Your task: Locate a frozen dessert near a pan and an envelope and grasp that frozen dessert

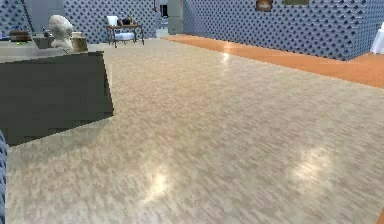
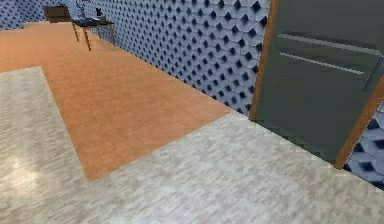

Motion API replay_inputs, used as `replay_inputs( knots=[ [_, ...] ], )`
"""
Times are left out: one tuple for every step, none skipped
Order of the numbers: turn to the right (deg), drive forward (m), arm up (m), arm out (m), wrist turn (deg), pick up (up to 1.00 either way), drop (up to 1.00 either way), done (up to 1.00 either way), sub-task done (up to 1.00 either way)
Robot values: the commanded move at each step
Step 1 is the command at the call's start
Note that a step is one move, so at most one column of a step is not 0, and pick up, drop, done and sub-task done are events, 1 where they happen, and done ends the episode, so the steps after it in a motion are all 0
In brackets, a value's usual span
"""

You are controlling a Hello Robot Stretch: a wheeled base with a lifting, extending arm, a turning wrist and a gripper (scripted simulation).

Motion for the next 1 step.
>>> replay_inputs(
  knots=[
    [-6.0, 0.0, 0.0, 0.0, 0.0, 0.0, 0.0, 0.0, 0.0]
  ],
)
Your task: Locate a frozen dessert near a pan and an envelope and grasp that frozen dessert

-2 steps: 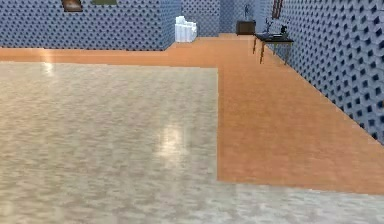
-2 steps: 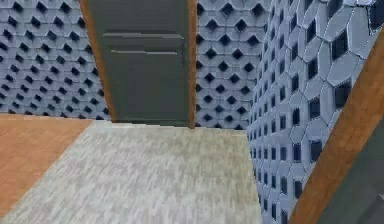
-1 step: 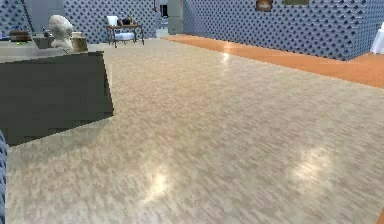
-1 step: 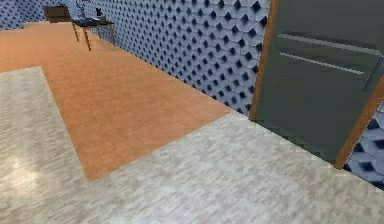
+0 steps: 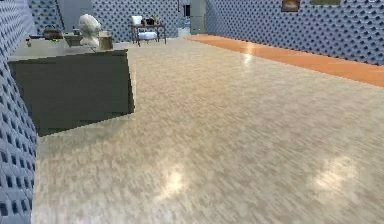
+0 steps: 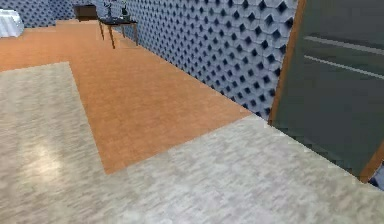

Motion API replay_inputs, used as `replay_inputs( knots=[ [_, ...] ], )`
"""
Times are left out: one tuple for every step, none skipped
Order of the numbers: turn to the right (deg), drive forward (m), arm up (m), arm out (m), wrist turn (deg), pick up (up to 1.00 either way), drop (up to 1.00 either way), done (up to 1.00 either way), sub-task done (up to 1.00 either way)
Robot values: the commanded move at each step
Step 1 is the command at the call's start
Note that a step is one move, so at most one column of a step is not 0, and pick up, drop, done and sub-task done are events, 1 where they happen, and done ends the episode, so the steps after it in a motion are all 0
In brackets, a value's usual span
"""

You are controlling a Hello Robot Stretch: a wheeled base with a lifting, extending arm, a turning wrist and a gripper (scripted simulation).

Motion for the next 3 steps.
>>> replay_inputs(
  knots=[
    [0.0, 1.0, 0.0, 0.0, 0.0, 0.0, 0.0, 0.0, 0.0],
    [-3.0, 0.0, 0.0, 0.0, 0.0, 0.0, 0.0, 0.0, 0.0],
    [0.0, 1.0, 0.0, 0.0, 0.0, 0.0, 0.0, 0.0, 0.0]
  ],
)
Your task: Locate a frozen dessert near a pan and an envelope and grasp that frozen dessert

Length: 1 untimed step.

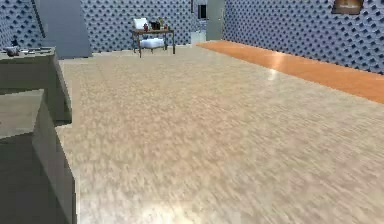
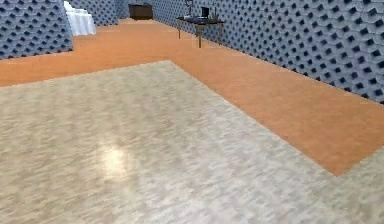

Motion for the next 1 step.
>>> replay_inputs(
  knots=[
    [0.0, 0.85, 0.0, 0.0, 0.0, 0.0, 0.0, 0.0, 0.0]
  ],
)
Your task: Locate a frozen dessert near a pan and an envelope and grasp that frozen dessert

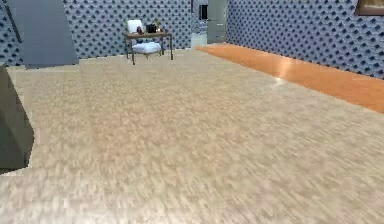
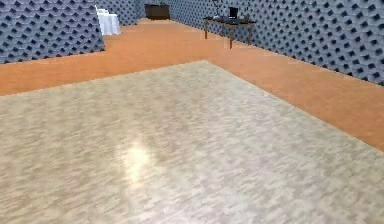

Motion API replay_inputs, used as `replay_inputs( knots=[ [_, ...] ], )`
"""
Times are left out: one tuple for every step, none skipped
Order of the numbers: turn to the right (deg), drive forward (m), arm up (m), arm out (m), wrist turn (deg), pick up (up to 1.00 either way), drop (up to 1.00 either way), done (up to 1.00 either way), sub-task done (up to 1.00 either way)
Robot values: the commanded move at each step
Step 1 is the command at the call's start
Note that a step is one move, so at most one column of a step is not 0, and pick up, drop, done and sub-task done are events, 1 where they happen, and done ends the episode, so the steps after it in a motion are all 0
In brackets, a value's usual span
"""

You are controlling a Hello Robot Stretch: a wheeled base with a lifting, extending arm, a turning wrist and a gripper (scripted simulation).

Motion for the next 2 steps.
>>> replay_inputs(
  knots=[
    [-27.0, 0.0, 0.0, 0.0, 0.0, 0.0, 0.0, 0.0, 0.0],
    [0.0, 0.05, 0.0, 0.0, 0.0, 0.0, 0.0, 0.0, 0.0]
  ],
)
